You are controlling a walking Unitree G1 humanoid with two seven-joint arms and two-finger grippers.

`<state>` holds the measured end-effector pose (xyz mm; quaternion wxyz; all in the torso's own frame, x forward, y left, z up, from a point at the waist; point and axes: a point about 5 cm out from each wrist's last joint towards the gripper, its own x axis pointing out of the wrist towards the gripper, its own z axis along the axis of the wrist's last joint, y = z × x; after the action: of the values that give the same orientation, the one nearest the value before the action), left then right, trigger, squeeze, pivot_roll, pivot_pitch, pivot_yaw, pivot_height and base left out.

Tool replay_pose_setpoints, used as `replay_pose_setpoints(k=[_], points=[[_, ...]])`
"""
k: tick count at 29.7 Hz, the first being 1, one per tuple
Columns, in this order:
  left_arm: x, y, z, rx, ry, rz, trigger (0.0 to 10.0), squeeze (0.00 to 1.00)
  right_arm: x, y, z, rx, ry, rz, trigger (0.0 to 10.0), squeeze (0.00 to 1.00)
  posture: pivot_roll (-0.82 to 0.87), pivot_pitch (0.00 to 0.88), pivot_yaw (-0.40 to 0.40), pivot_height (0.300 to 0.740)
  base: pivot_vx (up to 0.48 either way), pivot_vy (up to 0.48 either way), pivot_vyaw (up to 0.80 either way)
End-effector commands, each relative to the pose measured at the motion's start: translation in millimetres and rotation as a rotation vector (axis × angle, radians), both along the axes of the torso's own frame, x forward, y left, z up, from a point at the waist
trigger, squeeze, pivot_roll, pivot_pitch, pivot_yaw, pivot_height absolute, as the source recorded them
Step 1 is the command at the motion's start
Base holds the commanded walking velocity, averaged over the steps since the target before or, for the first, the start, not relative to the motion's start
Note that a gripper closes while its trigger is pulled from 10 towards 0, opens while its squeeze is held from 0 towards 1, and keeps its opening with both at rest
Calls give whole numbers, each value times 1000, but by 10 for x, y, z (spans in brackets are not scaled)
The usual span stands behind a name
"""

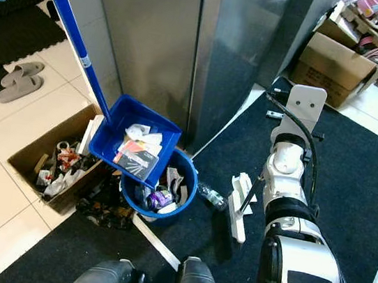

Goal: Sweep floor

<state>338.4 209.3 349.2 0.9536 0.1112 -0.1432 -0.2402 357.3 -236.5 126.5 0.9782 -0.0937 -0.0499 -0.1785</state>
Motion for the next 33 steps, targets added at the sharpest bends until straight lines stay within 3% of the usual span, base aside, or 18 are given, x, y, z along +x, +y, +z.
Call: replay_pose_setpoints(k=[1,13,27,33], points=[[-65,38,85,38,-76,1,10000,0,2,-6,43,-6,-29,0,10000,0,60,42,74,740,0,0,0],[-133,-149,-127,111,-56,-147,10000,0,4,3,44,-4,-30,4,10000,0,61,46,72,740,0,0,0],[-150,-360,-317,174,-33,-245,10000,0,4,24,39,-4,-31,10,10000,0,55,49,72,740,0,0,0],[-164,-484,-350,299,-55,-314,10000,0,5,31,39,-3,-32,12,10000,0,52,50,75,740,0,0,0]])
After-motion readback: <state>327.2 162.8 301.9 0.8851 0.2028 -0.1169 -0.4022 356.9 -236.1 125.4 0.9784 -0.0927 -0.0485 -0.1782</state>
